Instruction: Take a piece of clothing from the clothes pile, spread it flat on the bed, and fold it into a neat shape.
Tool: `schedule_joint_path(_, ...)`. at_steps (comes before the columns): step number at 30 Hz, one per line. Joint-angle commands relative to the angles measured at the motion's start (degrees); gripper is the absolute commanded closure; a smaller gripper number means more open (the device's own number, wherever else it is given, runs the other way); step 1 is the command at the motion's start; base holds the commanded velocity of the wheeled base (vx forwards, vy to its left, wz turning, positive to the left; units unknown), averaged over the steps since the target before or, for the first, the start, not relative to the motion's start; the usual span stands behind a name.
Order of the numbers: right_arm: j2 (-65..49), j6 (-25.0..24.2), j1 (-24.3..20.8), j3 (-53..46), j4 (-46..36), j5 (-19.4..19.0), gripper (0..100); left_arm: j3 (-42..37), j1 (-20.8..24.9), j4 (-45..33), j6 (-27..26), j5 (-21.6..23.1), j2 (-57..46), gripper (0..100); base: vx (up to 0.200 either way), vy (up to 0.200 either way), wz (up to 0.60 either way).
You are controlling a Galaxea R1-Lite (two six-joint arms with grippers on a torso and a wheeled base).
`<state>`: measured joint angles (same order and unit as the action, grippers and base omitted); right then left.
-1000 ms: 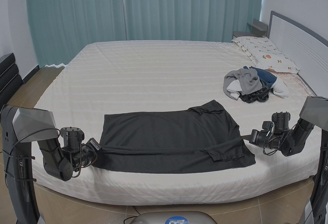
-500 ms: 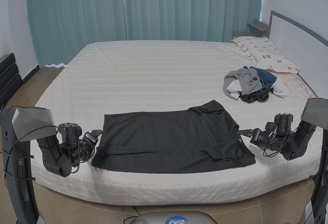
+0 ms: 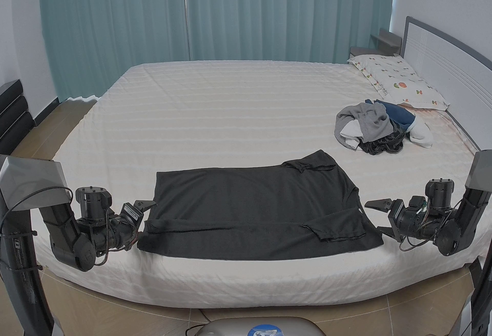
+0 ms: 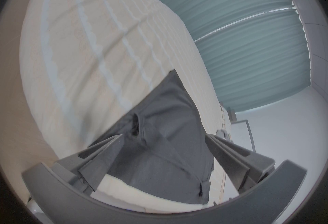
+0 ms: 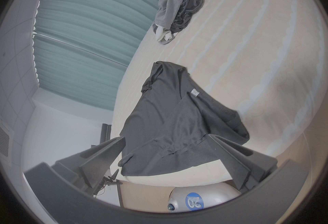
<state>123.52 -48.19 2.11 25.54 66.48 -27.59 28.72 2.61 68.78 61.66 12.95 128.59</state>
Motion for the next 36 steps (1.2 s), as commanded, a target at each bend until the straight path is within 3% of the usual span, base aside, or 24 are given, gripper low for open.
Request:
schedule_joint_path(1, 3.05, -0.41, 0.35, -3.57, 4.01, -2.3, 0, -4.55, 1.52, -0.49, -2.86, 2.17, -3.08, 0, 0.0, 0.0, 0.0)
schedule_joint_path(9, 7.71, 0.11, -0.26, -4.88, 9.73, -2.21, 0, -3.85, 4.33, -2.16, -5.59, 1.64, -4.05, 0, 0.0, 0.0, 0.0)
schedule_joint_path(14, 8.32, -0.77, 0.35, -6.73, 14.82, -2.73, 0, 2.39, 5.04, -12.44, -5.5, 0.68, -6.68, 0, 0.0, 0.0, 0.0)
schedule_joint_path(18, 10.69, -1.12, -0.09, -8.66, 20.36, -3.0, 0, 9.16, 6.44, -20.18, -5.41, -4.07, -6.15, 0, 0.0, 0.0, 0.0)
schedule_joint_path(23, 12.19, -0.68, -0.26, -9.81, 23.0, -2.82, 0, 10.39, 8.38, -24.75, -5.32, -3.01, -4.57, 0, 0.0, 0.0, 0.0)
schedule_joint_path(32, 12.19, -0.68, -0.61, -9.89, 23.0, -2.82, 0, 13.91, 9.26, -25.01, -5.67, -4.16, -0.71, 0, 0.0, 0.0, 0.0)
schedule_joint_path(36, 12.19, -0.68, -0.61, -9.89, 23.0, -2.82, 0, 15.66, 9.26, -24.83, -5.85, -7.59, 1.14, 0, 0.0, 0.0, 0.0)
